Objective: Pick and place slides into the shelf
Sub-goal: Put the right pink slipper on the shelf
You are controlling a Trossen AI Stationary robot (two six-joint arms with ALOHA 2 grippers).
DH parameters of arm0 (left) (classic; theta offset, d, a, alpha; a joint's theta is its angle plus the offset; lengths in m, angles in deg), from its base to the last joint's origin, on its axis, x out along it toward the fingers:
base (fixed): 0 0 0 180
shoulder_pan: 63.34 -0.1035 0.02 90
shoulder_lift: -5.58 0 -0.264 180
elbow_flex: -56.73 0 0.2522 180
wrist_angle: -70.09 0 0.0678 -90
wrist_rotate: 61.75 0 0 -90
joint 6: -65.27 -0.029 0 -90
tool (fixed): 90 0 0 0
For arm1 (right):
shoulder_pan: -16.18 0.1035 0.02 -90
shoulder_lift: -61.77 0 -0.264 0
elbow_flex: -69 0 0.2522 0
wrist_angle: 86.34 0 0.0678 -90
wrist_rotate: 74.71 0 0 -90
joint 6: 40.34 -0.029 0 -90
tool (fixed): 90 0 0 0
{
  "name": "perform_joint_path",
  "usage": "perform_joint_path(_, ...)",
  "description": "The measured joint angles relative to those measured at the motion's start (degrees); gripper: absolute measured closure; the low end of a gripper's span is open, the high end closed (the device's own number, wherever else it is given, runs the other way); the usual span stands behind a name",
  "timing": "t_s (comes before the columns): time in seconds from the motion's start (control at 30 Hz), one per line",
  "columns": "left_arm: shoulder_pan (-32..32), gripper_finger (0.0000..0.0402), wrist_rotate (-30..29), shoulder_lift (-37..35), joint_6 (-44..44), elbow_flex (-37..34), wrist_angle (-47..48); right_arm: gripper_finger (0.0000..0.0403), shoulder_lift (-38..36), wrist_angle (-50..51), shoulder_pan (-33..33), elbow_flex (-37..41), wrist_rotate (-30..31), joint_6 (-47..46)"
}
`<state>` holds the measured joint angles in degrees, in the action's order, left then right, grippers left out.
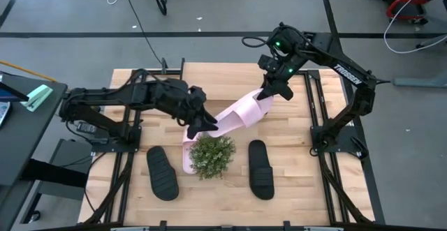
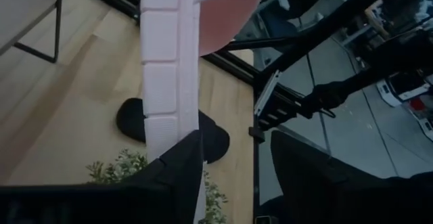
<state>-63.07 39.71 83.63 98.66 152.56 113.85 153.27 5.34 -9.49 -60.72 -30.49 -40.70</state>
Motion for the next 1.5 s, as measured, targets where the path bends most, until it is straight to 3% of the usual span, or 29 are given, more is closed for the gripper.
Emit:
perform_joint_path(0.33,-4.9,0.0179,-0.4,-1.4,-2.3,0.0,6.3,0.036,0.0,1.6,0.0,0.0,0.6,0.3)
perform_joint_path(0.67,-7.6,0.0174,-0.3,-2.3,-3.1,-0.1,11.1,0.036,-0.2,1.9,0.0,-0.1,0.4,0.6)
perform_joint_path(1.2,-7.1,0.0143,1.3,-1.1,-2.7,-0.1,7.3,0.036,-0.2,-0.4,0.3,-0.1,0.4,0.4)
perform_joint_path(1.37,-7.1,0.0151,4.1,-0.4,-4.0,-0.1,4.2,0.036,-0.2,-0.6,1.1,-0.1,0.4,0.4)
perform_joint_path(1.5,-7.1,0.0192,4.1,0.0,-4.1,-0.1,4.5,0.0359,-0.2,-0.5,1.1,-0.1,0.7,0.3)
